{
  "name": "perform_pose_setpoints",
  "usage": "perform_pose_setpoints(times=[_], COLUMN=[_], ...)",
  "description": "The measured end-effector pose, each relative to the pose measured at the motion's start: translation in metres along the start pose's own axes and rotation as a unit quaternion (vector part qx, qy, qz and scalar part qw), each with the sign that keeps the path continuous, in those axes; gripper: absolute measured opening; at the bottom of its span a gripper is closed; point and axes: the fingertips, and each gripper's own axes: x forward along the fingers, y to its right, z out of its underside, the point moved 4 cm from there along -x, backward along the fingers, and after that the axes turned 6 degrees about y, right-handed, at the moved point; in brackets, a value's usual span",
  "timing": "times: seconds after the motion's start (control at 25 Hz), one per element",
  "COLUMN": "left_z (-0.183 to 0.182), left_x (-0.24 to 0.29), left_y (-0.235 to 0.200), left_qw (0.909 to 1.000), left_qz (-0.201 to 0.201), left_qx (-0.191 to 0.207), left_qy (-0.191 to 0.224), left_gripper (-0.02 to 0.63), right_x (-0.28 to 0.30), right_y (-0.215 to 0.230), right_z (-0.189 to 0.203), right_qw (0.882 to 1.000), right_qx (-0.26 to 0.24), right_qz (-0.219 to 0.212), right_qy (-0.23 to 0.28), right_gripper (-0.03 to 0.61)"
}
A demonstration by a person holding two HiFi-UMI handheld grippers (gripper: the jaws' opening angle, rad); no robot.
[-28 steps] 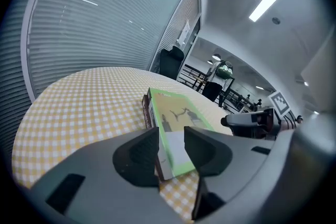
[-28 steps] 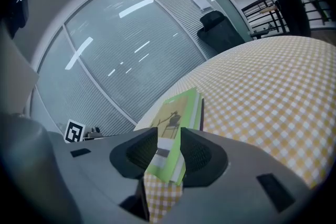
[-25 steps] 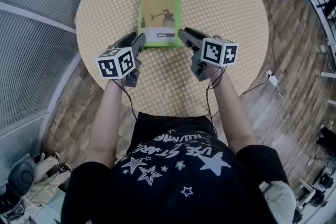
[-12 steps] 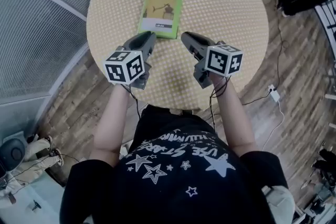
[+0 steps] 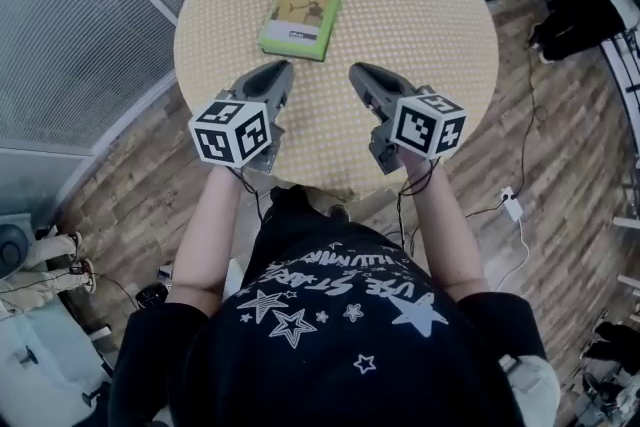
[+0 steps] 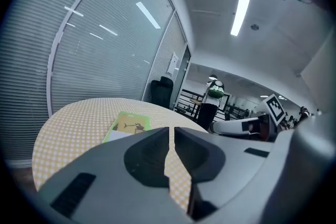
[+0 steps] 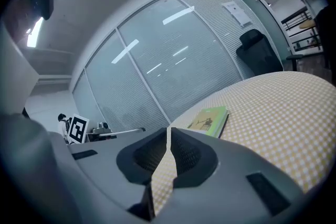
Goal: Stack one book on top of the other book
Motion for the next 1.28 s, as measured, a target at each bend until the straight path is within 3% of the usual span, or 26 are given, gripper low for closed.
perform_pose_setpoints(times=[0.32,0.52,0.84,1.28], left_z=[0.017,0.026,0.030,0.055], left_x=[-0.032,-0.039,-0.046,-0.115], left_y=[0.040,0.050,0.050,0.056], left_qw=[0.9996,0.9993,0.9993,0.9998], left_qz=[-0.028,-0.036,-0.032,-0.019], left_qx=[0.004,0.013,0.017,-0.004], left_qy=[0.009,-0.001,0.009,0.006], left_gripper=[0.032,0.031,0.031,0.031], right_x=[-0.042,-0.049,-0.042,-0.051], right_y=[-0.009,-0.024,-0.032,-0.090], right_z=[0.005,0.021,0.037,0.070], right_qw=[0.999,0.996,0.996,0.997], right_qx=[-0.011,-0.033,-0.034,-0.043], right_qz=[-0.036,-0.081,-0.073,-0.055], right_qy=[-0.006,-0.030,-0.032,-0.039], right_gripper=[0.043,0.043,0.043,0.043])
